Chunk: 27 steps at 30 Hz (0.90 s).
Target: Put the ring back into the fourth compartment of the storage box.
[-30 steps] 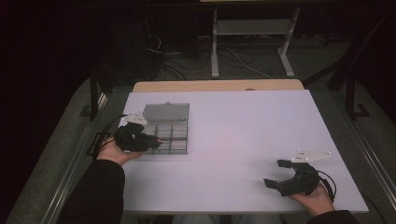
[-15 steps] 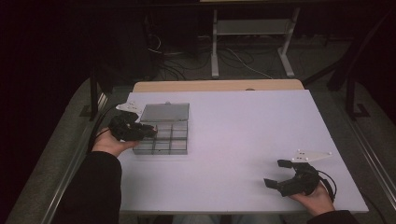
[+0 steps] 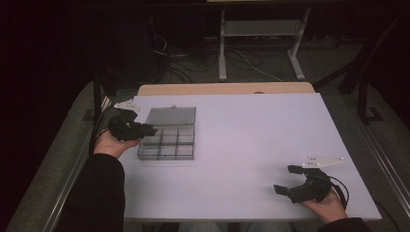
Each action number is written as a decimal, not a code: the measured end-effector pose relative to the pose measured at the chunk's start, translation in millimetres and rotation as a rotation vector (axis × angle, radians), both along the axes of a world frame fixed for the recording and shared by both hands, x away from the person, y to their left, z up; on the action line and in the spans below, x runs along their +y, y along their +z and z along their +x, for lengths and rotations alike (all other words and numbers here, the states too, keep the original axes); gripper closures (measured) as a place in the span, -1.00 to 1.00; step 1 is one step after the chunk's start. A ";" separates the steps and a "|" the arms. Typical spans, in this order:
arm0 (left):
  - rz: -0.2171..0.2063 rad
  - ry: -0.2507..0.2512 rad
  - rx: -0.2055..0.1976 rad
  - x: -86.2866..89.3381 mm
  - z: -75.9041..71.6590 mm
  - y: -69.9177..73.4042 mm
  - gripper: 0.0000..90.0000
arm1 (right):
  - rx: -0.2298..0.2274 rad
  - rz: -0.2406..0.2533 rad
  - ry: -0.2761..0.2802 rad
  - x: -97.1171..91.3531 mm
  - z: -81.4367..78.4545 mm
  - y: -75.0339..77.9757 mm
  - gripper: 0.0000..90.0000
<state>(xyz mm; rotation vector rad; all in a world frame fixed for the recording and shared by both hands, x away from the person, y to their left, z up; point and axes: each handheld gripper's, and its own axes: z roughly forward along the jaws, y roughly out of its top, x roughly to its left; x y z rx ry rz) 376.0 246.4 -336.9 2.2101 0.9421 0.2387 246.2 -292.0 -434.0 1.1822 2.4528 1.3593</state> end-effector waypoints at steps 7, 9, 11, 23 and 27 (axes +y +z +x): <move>-0.011 0.030 -0.007 6.6 10.1 -6.7 0.56 | -0.006 -0.005 0.001 -0.5 -0.1 -0.4 -1.00; -0.012 0.038 -0.006 8.1 13.1 -9.4 0.56 | -0.006 -0.006 -0.002 -1.0 0.1 -0.3 -1.00; -0.016 0.044 -0.007 10.3 16.1 -11.4 0.56 | -0.001 -0.004 -0.007 -1.4 -0.1 -0.1 -1.00; -0.050 0.121 -0.004 24.2 26.1 -30.0 0.56 | -0.006 -0.010 -0.003 -2.7 -0.3 -0.5 -1.00; -0.057 0.140 0.001 26.2 28.1 -36.4 0.56 | 0.000 -0.011 -0.004 -2.9 -0.4 -0.4 -1.00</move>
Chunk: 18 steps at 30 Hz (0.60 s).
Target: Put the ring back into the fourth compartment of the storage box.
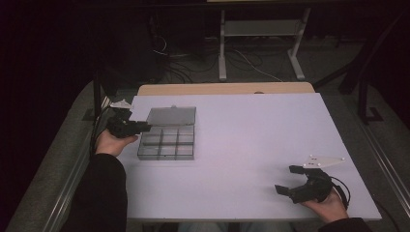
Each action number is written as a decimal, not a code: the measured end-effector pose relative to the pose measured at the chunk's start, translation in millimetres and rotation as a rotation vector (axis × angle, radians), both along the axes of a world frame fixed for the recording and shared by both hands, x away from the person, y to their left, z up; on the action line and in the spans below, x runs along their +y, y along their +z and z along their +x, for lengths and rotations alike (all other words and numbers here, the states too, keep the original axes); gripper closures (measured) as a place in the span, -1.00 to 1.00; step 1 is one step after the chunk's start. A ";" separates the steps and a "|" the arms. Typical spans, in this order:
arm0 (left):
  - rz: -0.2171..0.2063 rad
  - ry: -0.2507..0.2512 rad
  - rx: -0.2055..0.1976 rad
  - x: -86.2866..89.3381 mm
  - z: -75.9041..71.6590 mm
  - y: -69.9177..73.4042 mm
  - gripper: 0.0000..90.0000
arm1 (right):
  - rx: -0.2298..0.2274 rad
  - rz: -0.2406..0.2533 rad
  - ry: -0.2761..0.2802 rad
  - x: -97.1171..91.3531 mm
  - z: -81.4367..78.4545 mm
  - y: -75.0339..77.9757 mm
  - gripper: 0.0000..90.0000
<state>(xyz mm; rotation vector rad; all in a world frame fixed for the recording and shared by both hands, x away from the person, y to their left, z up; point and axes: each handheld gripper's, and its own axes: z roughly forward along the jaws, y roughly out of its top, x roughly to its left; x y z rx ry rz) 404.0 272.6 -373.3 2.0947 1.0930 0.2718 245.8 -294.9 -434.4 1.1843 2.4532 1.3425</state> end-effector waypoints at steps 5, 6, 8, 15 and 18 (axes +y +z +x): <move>0.005 0.004 0.014 0.2 3.6 -7.4 0.56 | -0.002 -0.001 -0.001 -0.3 0.3 -0.2 -1.00; 0.001 0.006 0.017 -0.2 4.2 -8.3 0.56 | -0.002 -0.001 -0.001 -0.3 0.2 -0.2 -1.00; 0.004 0.005 0.018 -1.4 5.3 -9.9 0.56 | -0.004 -0.003 0.000 -0.4 0.2 -0.3 -1.00; 0.018 -0.006 0.036 -5.5 8.9 -16.5 0.56 | 0.002 -0.003 0.002 -0.4 -0.2 -0.2 -1.00; 0.027 -0.010 0.044 -7.0 10.4 -18.6 0.56 | 0.001 -0.003 0.003 -0.5 -0.2 -0.2 -1.00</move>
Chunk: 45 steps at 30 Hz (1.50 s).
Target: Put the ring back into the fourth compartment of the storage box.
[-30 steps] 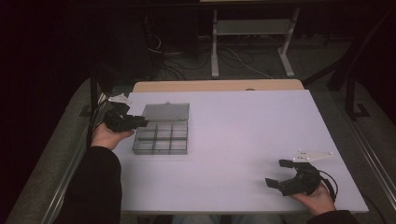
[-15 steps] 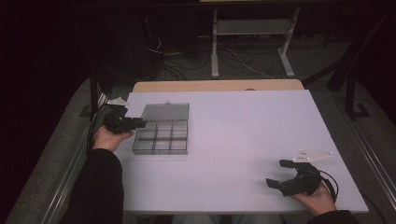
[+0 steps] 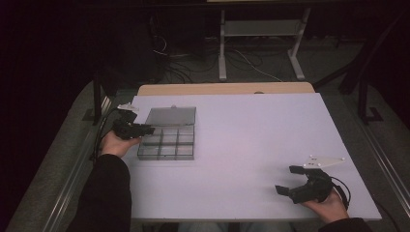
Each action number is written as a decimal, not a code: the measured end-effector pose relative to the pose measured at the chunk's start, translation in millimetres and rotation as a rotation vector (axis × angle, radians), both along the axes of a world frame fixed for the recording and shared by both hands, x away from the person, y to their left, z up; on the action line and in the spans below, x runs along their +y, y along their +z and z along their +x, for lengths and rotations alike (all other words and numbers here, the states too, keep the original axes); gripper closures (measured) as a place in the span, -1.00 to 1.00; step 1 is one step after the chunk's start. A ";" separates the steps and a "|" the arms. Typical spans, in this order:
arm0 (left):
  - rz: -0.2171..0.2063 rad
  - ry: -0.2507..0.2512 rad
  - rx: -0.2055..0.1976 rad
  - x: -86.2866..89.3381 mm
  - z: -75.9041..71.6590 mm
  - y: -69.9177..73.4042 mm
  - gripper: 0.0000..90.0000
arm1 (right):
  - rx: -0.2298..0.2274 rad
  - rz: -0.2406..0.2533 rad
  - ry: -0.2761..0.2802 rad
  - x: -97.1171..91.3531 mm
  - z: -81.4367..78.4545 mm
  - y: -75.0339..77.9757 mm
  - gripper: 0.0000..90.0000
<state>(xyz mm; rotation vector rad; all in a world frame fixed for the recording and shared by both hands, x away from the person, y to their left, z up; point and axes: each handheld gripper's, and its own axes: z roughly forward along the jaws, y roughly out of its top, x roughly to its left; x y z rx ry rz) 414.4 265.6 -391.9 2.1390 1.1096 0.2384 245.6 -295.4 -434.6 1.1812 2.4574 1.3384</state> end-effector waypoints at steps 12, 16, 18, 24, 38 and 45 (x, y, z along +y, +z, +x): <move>0.039 -0.007 0.039 -3.1 5.7 -10.6 0.56 | 0.004 -0.005 0.004 0.4 -0.2 -0.3 -1.00; 0.041 -0.003 0.044 -2.4 5.7 -14.6 0.55 | 0.004 -0.005 0.006 0.3 0.0 -0.5 -1.00; 0.040 0.003 0.048 -2.0 5.9 -16.6 0.55 | 0.004 -0.007 0.007 0.4 0.0 -0.7 -1.00; 0.041 0.015 0.056 -1.6 8.0 -20.0 0.54 | 0.003 -0.012 0.012 1.0 0.1 -1.0 -1.00; 0.046 0.010 0.079 -7.2 12.3 -27.9 0.48 | -0.002 -0.017 0.018 0.4 0.4 -0.9 -1.00; 0.021 -0.002 0.059 -6.2 9.9 -21.0 0.33 | -0.001 -0.013 0.011 0.5 -0.5 0.1 -1.00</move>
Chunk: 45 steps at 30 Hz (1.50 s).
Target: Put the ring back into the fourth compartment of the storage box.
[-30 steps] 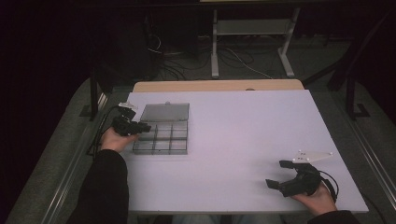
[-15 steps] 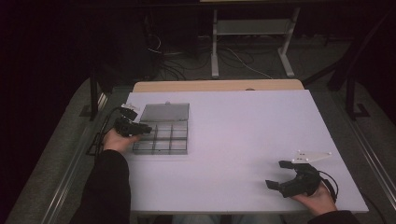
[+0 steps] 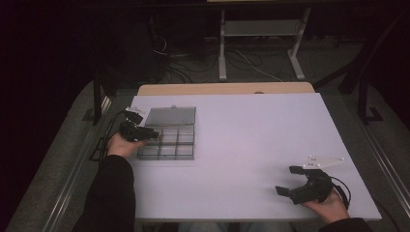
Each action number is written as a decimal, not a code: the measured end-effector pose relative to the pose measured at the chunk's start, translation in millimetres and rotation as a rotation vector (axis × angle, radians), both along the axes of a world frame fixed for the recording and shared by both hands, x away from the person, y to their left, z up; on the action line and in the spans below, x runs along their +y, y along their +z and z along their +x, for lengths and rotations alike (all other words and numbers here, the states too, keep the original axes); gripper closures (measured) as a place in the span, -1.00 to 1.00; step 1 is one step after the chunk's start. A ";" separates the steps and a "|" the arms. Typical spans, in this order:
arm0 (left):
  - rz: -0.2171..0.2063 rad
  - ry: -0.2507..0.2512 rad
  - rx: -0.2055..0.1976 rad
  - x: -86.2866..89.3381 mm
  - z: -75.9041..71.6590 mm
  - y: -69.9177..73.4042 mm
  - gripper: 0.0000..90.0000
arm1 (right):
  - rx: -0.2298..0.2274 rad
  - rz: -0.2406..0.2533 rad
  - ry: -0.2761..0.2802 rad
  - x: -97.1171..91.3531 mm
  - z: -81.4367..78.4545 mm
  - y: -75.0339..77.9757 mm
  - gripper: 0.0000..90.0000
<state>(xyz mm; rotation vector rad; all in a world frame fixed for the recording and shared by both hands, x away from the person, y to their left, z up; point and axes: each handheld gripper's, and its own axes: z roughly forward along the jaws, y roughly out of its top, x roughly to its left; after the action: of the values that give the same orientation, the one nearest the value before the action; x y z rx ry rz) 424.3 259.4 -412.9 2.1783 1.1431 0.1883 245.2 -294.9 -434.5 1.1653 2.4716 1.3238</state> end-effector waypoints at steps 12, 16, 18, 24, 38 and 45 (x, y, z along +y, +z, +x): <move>-0.085 0.023 -0.022 5.8 -7.6 16.6 -0.12 | -0.004 0.001 -0.001 -0.2 0.1 0.0 -1.00; -0.130 0.031 -0.023 8.0 -11.4 23.0 -0.33 | -0.005 0.002 -0.002 -0.3 0.0 0.1 -1.00; -0.151 0.039 -0.024 8.4 -13.8 26.2 -0.41 | -0.005 0.002 -0.002 -0.3 -0.1 0.2 -1.00; -0.163 0.051 -0.037 6.7 -24.6 35.1 -0.70 | -0.006 0.002 -0.003 -0.5 -0.1 0.6 -1.00; -0.186 0.029 -0.112 5.5 -60.9 50.3 -1.00 | -0.010 0.001 -0.001 -0.2 -0.4 1.1 -1.00; -0.204 0.020 -0.145 -0.2 -78.6 51.5 -1.00 | -0.009 0.001 -0.002 0.0 -0.5 1.1 -1.00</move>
<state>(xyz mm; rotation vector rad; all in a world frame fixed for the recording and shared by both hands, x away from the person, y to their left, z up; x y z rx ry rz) 345.7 259.2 -361.4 1.9419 1.0551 0.2245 244.6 -295.0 -433.4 1.1591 2.4628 1.3273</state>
